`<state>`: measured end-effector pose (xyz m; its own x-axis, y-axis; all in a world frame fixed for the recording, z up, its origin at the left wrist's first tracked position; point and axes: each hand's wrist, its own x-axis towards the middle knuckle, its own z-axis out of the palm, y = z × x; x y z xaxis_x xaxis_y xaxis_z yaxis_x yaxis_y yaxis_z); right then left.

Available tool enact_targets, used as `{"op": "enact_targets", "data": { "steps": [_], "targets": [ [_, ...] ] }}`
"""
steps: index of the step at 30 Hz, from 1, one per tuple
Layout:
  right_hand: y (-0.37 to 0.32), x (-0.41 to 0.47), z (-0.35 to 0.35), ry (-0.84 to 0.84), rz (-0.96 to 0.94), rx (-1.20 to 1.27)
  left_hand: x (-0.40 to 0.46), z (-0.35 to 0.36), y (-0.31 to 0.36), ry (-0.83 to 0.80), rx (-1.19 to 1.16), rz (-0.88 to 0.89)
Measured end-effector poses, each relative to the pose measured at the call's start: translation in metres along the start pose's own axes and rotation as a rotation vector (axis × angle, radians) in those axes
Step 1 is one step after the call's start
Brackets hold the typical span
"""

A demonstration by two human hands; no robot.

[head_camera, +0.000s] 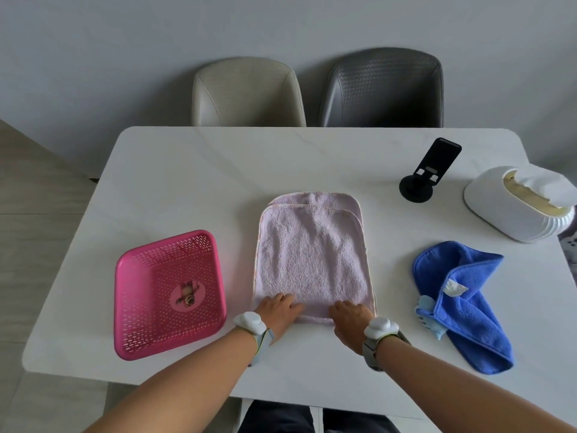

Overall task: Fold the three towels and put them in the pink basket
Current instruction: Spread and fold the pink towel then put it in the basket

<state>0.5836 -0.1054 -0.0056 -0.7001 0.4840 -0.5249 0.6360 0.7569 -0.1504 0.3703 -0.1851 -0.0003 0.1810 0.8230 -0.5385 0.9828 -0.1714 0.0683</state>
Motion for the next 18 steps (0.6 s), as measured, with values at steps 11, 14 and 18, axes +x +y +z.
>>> {"op": "enact_targets", "data": {
  "steps": [11, 14, 18],
  "targets": [
    [0.016, -0.007, -0.017, -0.019, 0.008, 0.132, -0.004, -0.026, -0.013, -0.166, -0.184, 0.025],
    [0.024, -0.004, -0.023, 0.065, 0.044, 0.169, -0.002, -0.043, -0.027, -0.136, -0.226, 0.006],
    [0.039, 0.003, -0.027, 0.14, 0.031, 0.18, 0.005, -0.054, -0.042, -0.069, -0.268, -0.012]
  ]
}}
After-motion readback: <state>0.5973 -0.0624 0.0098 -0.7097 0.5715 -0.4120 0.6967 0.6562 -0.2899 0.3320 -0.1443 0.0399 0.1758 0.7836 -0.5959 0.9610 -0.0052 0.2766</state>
